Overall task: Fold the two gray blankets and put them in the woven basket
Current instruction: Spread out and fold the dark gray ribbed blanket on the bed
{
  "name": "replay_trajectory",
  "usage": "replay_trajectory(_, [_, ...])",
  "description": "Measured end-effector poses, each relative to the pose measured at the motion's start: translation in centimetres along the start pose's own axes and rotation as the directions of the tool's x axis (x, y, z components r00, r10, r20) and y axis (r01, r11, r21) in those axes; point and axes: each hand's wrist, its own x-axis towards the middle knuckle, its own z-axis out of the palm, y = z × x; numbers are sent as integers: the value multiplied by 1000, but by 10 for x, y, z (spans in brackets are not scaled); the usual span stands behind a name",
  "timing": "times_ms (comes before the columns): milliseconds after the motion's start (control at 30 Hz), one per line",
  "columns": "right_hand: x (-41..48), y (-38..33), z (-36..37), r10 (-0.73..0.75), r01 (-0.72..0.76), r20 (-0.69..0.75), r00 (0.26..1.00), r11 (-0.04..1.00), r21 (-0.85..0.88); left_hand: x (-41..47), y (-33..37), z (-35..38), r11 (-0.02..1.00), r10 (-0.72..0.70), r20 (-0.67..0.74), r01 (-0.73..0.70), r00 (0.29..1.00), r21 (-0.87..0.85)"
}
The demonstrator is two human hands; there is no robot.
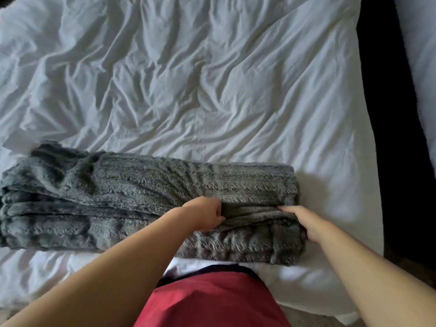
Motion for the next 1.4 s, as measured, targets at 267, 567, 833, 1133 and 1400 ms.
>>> replay_trajectory(267, [7,21,0,-29,-14,172,985,970,244,5,-10,23,993,-15,-35,11,999,-121])
replay_trajectory(567, [-50,9,21,-139,120,70,988,967,223,-14,-10,42,943,-319,-431,326,844,-59])
replay_trajectory(833, [-129,-15,80,-332,323,-130,934,943,-84,-24,-62,48,885,-243,-326,70,914,-461])
replay_trajectory(1133, [-156,-47,230,-576,297,-279,768,707,-642,-42,-88,66,841,-31,-544,-272,839,-468])
replay_trajectory(1400, [-152,-75,347,-307,204,-47,951,732,-650,-129,-151,50,106,-408,-455,-454,792,-885])
